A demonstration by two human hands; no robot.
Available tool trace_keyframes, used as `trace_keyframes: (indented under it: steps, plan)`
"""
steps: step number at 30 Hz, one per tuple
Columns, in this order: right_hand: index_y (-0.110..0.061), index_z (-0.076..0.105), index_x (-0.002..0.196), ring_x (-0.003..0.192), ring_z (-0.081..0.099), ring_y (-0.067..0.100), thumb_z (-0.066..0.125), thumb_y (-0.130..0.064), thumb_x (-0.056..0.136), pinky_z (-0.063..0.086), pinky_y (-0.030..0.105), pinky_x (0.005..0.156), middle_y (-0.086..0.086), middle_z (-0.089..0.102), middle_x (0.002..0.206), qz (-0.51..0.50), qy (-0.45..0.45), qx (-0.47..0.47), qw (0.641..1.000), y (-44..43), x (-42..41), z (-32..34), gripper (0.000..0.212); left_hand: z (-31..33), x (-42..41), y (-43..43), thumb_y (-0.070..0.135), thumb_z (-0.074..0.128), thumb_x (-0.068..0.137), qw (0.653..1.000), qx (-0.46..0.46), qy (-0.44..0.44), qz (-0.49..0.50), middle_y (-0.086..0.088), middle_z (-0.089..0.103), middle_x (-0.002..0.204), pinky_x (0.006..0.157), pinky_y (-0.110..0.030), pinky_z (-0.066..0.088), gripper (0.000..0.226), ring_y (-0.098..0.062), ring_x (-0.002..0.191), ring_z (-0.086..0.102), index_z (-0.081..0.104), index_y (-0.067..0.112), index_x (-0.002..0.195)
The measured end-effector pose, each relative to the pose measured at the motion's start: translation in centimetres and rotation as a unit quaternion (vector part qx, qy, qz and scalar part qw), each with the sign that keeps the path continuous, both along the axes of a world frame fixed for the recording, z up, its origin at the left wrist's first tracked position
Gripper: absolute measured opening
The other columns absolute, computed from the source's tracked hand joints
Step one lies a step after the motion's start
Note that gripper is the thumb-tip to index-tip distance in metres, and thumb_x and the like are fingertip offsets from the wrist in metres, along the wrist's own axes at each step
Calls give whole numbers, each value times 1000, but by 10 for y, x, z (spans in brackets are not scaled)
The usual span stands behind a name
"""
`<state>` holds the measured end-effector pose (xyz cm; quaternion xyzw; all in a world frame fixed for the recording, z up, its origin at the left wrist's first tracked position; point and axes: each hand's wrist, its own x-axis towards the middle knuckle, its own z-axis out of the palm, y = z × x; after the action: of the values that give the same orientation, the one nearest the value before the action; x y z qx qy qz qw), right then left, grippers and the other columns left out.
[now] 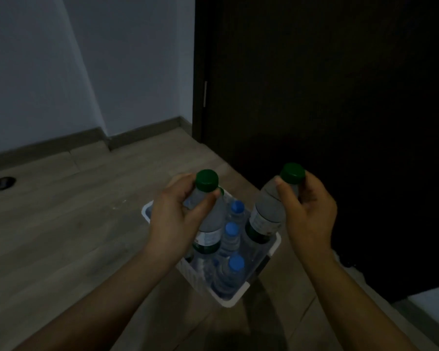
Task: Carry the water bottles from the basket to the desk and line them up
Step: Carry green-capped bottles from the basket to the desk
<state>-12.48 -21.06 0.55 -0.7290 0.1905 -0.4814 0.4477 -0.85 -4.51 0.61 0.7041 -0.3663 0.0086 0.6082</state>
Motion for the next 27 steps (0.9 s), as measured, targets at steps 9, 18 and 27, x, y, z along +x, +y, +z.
trace_keyframes:
  steps: [9, 18, 27]
  plan:
    - [-33, 66, 102, 91, 68, 9, 63, -31, 83, 55, 19, 74, -6, 71, 96, 53, 1, 56, 997, 10, 20, 159, 19, 151, 19, -4, 25, 64, 89, 999, 26, 30, 4, 17, 54, 75, 61, -7, 38, 11, 4, 68, 52, 65, 17, 96]
    - [-16, 69, 105, 91, 69, 13, 65, -37, 78, 55, 23, 74, -1, 71, 95, 63, -9, 108, 992, 26, 31, 392, 34, 386, 23, 11, 21, 60, 89, 999, 24, 27, 14, 10, 54, 78, 61, -3, 39, 7, 5, 73, 54, 62, 15, 92]
    - [-34, 68, 96, 87, 68, 5, 65, -33, 81, 52, 15, 70, -6, 72, 92, 102, -53, 50, 992, 58, 29, 667, 16, 651, 20, 45, 37, 55, 88, 999, -30, 10, 12, 9, 56, 82, 66, -13, 43, 10, -3, 75, 57, 59, 28, 89]
